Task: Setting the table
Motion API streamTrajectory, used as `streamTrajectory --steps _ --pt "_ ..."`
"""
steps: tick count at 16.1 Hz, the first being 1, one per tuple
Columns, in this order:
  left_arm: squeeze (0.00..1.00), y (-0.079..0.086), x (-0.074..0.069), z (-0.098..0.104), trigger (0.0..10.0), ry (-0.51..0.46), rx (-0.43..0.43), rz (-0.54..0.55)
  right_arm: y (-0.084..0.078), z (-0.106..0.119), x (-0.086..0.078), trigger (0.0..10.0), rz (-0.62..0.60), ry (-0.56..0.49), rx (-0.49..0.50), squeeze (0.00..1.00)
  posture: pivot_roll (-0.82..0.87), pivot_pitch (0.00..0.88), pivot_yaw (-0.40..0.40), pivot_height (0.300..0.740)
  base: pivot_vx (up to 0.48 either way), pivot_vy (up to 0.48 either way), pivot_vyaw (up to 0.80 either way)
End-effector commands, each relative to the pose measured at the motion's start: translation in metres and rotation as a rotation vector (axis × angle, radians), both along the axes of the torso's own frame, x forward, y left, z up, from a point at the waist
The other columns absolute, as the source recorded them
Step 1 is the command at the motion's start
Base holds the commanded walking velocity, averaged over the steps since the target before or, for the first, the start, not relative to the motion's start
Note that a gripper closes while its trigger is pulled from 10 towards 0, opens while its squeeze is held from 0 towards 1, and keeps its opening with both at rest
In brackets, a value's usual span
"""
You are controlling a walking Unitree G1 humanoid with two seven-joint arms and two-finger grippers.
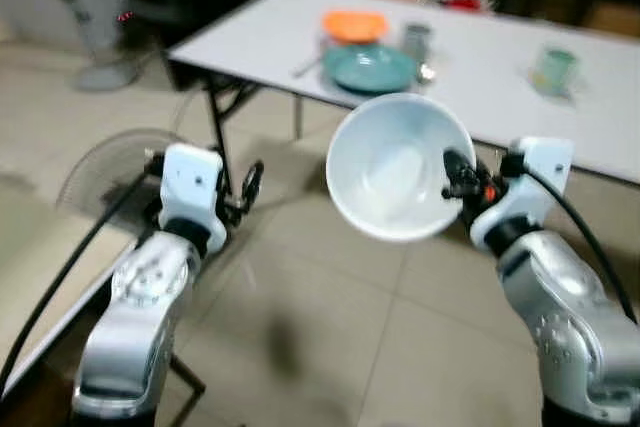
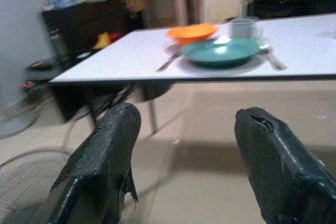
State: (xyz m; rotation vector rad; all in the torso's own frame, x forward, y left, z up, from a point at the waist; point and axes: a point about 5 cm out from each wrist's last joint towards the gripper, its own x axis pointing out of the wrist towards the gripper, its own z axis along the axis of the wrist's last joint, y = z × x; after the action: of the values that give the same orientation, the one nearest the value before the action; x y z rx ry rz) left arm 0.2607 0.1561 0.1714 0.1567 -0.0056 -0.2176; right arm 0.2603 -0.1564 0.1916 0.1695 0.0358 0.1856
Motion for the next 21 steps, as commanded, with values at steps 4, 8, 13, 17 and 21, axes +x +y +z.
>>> streamTrajectory --steps 4,8,13,17,21 --pt "0.0 -0.0006 0.0017 0.0039 10.0 -0.013 0.004 0.004 -0.0013 0.0045 0.0008 10.0 -0.008 -0.008 0.004 0.0 0.08 0.0 0.001 0.74 0.0 0.0 0.0" --pt "0.0 -0.0013 0.0019 0.0043 10.0 -0.016 0.002 0.005 -0.001 0.0056 0.0019 10.0 -0.005 -0.004 0.007 0.0 0.08 0.0 -0.001 0.74 0.0 0.0 0.0" --pt "0.0 -0.0031 0.0042 0.0045 10.0 -0.013 -0.001 -0.001 -0.0012 0.003 0.0006 10.0 -0.008 0.007 -0.016 0.0 0.07 0.0 0.008 0.74 0.0 0.0 -0.12" --pt "0.0 -0.0035 0.0057 0.0053 10.0 -0.017 -0.017 0.009 -0.0038 0.0022 0.0001 10.0 -0.025 0.014 -0.002 0.0 0.07 0.0 0.01 0.74 0.0 0.0 -0.8" --pt "0.0 -0.0073 0.0092 0.0005 10.0 -0.007 -0.025 -0.012 -0.0042 0.0018 0.0028 10.0 -0.052 -0.001 -0.125 0.0 0.07 0.0 0.01 0.74 0.0 0.0 -0.38"
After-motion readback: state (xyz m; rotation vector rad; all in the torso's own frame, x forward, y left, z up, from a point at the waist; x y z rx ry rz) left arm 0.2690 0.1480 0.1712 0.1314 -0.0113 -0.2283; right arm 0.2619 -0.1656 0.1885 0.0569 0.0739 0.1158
